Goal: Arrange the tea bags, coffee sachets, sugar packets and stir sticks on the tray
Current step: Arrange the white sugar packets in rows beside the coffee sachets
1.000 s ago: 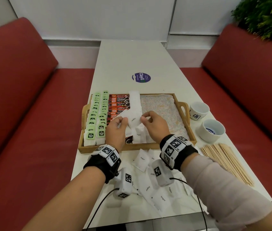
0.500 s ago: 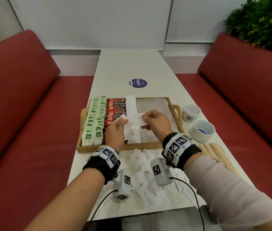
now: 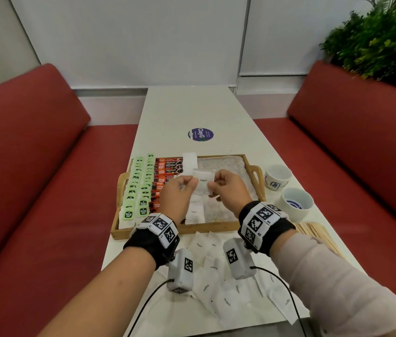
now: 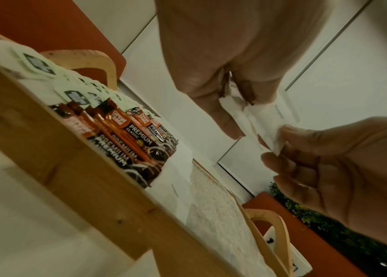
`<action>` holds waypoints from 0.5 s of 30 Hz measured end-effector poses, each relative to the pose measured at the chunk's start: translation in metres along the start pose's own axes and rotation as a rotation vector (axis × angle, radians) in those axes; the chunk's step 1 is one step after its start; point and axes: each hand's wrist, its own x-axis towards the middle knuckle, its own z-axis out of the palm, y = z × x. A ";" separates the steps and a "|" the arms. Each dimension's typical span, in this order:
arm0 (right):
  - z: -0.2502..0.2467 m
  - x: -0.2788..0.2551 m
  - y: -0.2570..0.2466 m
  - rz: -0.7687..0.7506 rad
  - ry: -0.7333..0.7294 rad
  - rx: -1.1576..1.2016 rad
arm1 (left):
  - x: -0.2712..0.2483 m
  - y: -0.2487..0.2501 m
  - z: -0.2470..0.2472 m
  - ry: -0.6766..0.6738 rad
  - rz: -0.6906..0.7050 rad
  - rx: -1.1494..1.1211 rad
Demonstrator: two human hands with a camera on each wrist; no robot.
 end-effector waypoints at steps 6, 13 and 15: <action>0.000 0.038 0.002 0.055 -0.036 -0.019 | 0.039 0.001 0.002 -0.016 -0.021 0.042; -0.004 0.121 0.016 0.156 0.108 -0.143 | 0.098 -0.011 0.002 -0.029 -0.097 0.060; -0.003 0.146 0.025 0.196 0.126 -0.201 | 0.114 -0.017 0.002 -0.022 -0.109 0.078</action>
